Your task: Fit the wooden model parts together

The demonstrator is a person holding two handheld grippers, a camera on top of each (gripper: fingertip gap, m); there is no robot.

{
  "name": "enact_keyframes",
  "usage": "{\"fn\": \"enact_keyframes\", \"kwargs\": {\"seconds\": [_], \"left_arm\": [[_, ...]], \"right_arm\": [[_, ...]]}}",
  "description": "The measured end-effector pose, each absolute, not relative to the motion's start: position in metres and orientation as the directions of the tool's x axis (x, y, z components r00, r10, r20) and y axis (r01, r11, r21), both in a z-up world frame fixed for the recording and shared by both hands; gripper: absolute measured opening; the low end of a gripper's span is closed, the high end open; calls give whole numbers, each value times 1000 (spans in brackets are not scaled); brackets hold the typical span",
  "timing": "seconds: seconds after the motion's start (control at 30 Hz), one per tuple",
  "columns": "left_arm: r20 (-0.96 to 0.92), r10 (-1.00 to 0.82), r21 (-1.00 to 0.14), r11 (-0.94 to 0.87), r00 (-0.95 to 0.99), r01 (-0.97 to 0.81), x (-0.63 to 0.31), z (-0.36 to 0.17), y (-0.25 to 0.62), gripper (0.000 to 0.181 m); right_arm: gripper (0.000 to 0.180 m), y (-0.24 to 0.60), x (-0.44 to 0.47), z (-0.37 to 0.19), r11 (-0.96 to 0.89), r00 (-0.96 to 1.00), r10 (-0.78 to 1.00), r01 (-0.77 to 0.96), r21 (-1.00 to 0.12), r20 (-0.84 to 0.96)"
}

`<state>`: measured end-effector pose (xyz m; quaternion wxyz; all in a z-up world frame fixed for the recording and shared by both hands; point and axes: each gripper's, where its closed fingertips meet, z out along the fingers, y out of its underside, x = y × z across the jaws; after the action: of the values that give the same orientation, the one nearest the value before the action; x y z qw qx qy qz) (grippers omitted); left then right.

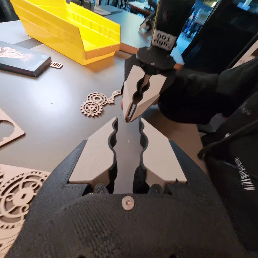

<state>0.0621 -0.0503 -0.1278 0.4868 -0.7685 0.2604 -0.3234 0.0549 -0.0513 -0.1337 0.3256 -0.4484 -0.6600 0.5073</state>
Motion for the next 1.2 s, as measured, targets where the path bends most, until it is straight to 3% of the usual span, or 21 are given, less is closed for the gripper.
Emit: {"fn": "enact_keyframes", "kwargs": {"seconds": [0.17, 0.5, 0.77, 0.97, 1.2], "left_arm": [[260, -733, -928, -371, 629, -48, 60, -130, -55, 0], [321, -726, -899, -436, 609, -45, 62, -148, -54, 2], [479, -665, -858, -493, 573, 145, 52, -141, -43, 2], [500, -659, -851, -493, 562, 180, 50, -139, -42, 2], [428, -665, -894, -409, 612, 182, 28, -126, -42, 36]], "right_arm": [[1, -55, 58, -140, 135, -406, 914, 292, -947, 5], [1, -57, 61, -160, 178, -434, 901, 379, -908, -5], [16, -42, 52, -158, 153, -358, 934, 375, -914, 10], [2, -42, 47, -154, 257, -334, 933, 355, -899, 134], [3, -27, 60, -185, 298, -350, 930, 535, -790, 114]]}}
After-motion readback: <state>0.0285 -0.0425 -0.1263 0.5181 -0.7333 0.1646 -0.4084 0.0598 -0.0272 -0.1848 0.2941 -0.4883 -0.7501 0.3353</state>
